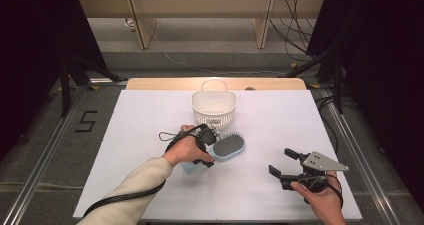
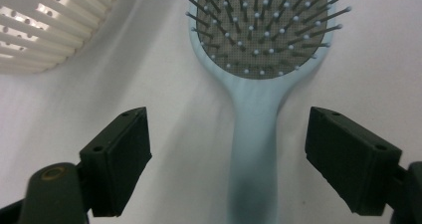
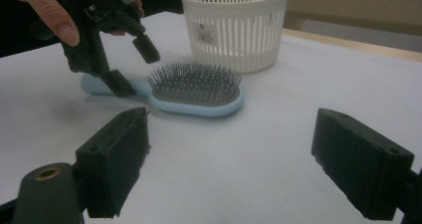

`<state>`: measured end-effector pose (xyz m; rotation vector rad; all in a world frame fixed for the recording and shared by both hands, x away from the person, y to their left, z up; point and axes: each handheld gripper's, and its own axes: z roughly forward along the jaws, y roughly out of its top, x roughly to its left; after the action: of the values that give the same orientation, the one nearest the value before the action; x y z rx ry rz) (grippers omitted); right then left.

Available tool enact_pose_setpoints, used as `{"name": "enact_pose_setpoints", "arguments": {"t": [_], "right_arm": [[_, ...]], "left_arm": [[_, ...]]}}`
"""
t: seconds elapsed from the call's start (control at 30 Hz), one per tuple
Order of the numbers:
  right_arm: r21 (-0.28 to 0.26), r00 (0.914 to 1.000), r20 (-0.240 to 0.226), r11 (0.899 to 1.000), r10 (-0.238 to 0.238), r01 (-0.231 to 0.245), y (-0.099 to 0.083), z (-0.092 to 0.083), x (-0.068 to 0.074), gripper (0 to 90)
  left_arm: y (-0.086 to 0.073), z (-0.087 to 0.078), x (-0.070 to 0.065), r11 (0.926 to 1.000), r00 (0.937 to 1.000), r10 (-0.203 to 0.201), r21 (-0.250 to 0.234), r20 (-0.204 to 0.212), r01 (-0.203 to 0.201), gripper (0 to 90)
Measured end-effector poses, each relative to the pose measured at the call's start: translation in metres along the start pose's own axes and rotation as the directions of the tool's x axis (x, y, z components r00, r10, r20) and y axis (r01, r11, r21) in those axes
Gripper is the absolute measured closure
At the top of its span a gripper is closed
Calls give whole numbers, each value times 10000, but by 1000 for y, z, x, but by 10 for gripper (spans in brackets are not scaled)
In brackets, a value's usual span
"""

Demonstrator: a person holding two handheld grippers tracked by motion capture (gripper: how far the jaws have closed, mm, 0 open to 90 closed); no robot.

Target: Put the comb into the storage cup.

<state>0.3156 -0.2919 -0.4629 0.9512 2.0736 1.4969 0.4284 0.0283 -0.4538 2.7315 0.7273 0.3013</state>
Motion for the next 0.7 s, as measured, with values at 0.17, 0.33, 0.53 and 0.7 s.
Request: {"name": "enact_pose_setpoints", "arguments": {"t": [0.17, 0.33, 0.53, 0.7], "right_arm": [[-29, 10000, 6, 10000, 12, -12, 0, 0, 0, 158], [-30, 10000, -1, 10000, 10, -10, 0, 0, 0, 158], [-18, 10000, -6, 10000, 27, -27, 0, 0, 0, 158], [-13, 10000, -9, 10000, 28, -28, 0, 0, 0, 158]], "left_arm": [[2, 4, 3, 9998, 9997, -71, 169, 239, 67, 239], [4, 7, 7, 9993, 9986, -169, 328, 509, 153, 284], [7, 9, 8, 9983, 9977, -146, 576, 669, 107, 330], [9, 10, 8, 9976, 9971, -75, 697, 751, 23, 402]]}}
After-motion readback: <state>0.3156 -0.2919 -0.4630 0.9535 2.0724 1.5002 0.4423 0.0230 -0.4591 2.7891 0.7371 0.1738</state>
